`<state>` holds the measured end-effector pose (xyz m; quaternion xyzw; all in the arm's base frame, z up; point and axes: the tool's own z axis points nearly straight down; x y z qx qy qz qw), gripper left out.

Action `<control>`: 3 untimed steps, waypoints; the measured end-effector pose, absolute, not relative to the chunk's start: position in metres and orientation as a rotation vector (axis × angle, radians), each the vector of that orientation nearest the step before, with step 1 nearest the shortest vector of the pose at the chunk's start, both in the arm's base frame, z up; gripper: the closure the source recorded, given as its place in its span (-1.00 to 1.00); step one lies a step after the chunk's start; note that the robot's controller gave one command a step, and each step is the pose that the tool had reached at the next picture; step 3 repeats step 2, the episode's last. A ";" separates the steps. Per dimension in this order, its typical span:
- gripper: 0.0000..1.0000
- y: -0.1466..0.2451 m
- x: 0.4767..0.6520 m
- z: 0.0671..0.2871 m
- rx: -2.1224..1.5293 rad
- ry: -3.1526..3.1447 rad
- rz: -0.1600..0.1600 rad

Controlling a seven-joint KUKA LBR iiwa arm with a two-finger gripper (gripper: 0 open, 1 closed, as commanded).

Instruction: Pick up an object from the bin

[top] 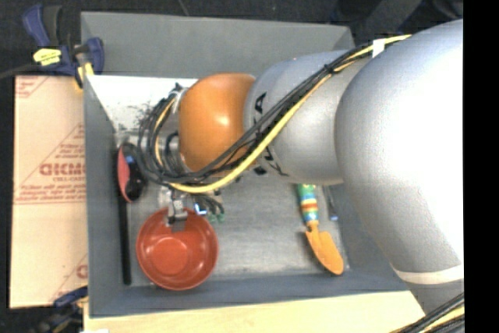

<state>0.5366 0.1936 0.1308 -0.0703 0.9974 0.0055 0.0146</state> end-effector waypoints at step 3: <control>1.00 0.199 0.555 0.141 -0.313 3.111 0.009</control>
Offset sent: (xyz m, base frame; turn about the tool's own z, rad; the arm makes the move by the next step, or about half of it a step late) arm 0.0589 0.0162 0.0719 -0.1636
